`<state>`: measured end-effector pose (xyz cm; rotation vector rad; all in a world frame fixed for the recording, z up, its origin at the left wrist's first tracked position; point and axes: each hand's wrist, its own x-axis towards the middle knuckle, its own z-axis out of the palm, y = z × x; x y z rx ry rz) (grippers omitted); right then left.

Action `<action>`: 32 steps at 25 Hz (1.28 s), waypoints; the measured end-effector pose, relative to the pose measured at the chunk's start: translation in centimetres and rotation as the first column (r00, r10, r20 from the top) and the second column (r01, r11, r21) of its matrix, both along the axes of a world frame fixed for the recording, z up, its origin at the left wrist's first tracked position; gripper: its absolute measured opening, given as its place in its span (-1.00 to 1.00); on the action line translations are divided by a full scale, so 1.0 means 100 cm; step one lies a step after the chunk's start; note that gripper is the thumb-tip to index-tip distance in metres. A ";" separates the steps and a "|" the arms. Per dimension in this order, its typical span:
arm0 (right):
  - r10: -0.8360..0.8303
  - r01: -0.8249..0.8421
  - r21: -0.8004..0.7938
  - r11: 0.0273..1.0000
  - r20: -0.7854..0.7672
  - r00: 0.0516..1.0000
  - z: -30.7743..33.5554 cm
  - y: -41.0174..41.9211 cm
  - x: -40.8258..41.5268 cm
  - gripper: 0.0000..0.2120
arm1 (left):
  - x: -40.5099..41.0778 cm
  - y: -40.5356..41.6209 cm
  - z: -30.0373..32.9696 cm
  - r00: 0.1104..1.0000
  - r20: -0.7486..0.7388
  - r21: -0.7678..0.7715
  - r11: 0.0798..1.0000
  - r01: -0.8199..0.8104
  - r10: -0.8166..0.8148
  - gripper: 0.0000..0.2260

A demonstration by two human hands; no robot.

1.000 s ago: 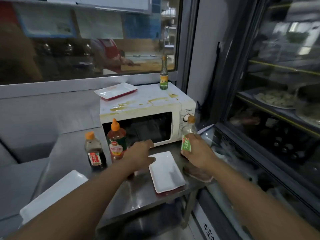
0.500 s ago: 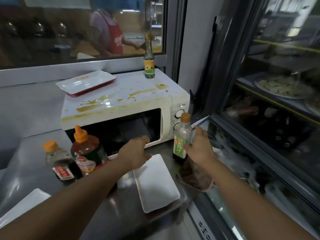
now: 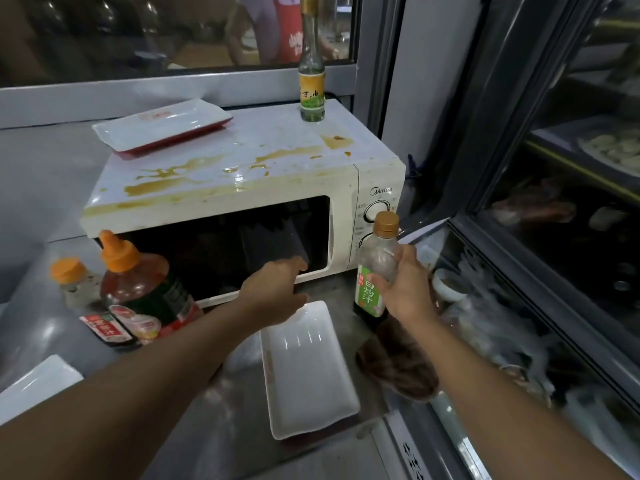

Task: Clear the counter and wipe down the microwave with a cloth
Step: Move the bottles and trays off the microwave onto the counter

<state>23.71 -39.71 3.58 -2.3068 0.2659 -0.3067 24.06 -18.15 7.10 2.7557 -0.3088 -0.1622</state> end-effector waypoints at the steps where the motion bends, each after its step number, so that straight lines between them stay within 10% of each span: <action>1: 0.001 -0.001 -0.005 1.000 0.000 1.000 0.000 -0.001 0.001 -0.52 | 0.000 -0.001 0.000 1.000 -0.002 0.005 1.000 0.000 0.000 -0.54; 32: 0.172 -0.169 -0.030 0.985 0.231 0.958 0.253 -0.052 -0.025 -0.53 | -0.014 -0.050 0.201 0.947 0.320 -0.110 0.991 0.079 -0.040 -0.54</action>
